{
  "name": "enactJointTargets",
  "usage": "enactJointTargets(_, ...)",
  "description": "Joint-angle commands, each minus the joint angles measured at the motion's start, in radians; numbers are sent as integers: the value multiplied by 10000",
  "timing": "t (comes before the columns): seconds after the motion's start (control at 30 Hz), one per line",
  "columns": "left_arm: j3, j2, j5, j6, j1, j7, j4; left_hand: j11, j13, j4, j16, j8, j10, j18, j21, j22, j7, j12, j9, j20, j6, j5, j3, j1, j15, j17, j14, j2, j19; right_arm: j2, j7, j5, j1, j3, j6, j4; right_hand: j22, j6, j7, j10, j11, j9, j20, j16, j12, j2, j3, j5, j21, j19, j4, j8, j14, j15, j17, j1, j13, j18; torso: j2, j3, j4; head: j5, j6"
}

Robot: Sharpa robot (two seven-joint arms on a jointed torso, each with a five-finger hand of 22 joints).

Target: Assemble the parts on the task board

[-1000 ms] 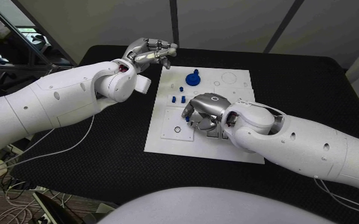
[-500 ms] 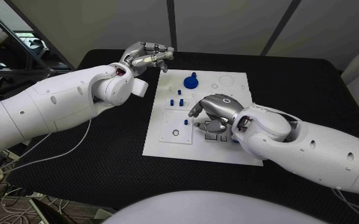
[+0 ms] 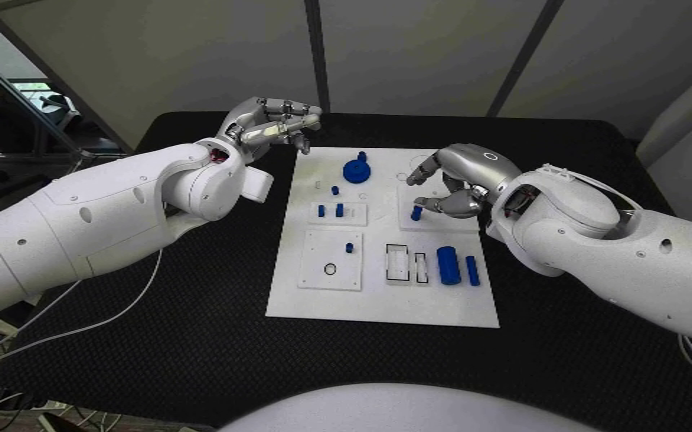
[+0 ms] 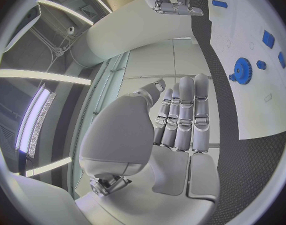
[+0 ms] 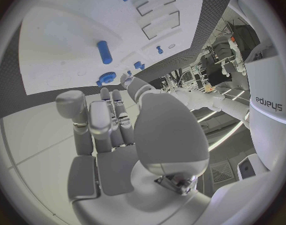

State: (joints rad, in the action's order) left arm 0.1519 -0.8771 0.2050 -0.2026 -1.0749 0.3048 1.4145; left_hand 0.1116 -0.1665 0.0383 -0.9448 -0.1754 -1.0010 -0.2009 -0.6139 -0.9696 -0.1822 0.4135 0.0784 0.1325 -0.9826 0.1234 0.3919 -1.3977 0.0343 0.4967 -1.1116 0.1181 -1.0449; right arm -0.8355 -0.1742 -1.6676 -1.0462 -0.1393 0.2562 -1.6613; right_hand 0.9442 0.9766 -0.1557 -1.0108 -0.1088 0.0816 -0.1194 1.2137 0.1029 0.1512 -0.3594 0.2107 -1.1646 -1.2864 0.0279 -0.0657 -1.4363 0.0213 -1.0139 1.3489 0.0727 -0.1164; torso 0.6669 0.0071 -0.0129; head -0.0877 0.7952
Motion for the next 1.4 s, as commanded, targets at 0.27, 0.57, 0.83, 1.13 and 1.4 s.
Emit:
enactJointTargets(0.27, 5, 67, -37, 161, -18, 12, -26, 5, -10, -7, 48, -31, 85, 184, 39, 10, 5, 24, -11, 41, 93, 47, -41, 45, 24, -15, 67, -79, 28, 15, 89, 326, -27, -51, -1722, 215, -33, -103, 27, 243, -1, -22, -8, -10, 141, 99, 324, -128, 0, -42, 17, 3, -97, -30, 78, 33, -33, -98, 10, 11, -1, 8, 14)
enactJointTargets(0.57, 4, 69, -37, 171, -18, 6, -47, 5, -10, -7, 48, -31, 85, 184, 39, 10, 5, 24, -11, 41, 93, 47, -41, 45, 24, -15, 67, -79, 28, 252, 47, 89, -24, -47, -1894, 523, -65, -116, 41, 187, 26, -24, 1, -34, 350, -41, 484, -136, 27, -57, 53, -17, -107, -53, 161, 127, -18, -102, 16, 2, 21, 2, 38)
enactJointTargets(0.83, 4, 72, -37, 175, -18, -3, -52, 5, -10, -7, 48, -31, 85, 184, 39, 10, 5, 24, -11, 41, 93, 47, -41, 45, 24, -15, 67, -79, 28, 428, -25, -106, -24, -43, -1937, 707, 335, 218, 42, -447, 152, 37, 71, 197, 802, -321, 416, -81, -261, -353, 109, -130, -331, -132, -85, 291, 38, -24, 17, -2, 16, -12, 67)
enactJointTargets(1.13, 4, 97, -37, 197, -18, -13, -66, 7, -15, 1, 53, -38, 95, 184, 59, 23, 5, 42, -11, 44, 97, 46, -60, 59, 26, -21, 67, -88, 22, 639, -48, -291, -16, -31, -2104, 870, 929, 707, 91, -1275, 313, 117, 179, 373, 1085, -541, 128, -129, -696, -699, 101, -273, -471, -268, -299, 501, 133, 94, 14, 4, 15, -18, 120)
enactJointTargets(1.4, 4, 99, -37, 220, -17, -25, -65, 7, -15, 1, 53, -38, 95, 184, 59, 23, 5, 42, -11, 44, 97, 46, -60, 59, 26, -21, 67, -88, 22, 734, -103, -391, -11, -26, -2098, 1003, 969, 744, 95, -1326, 326, 121, 194, 378, 1079, -553, 91, -130, -728, -723, 91, -273, -475, -281, -305, 529, 135, 103, 8, -3, 23, -20, 131)
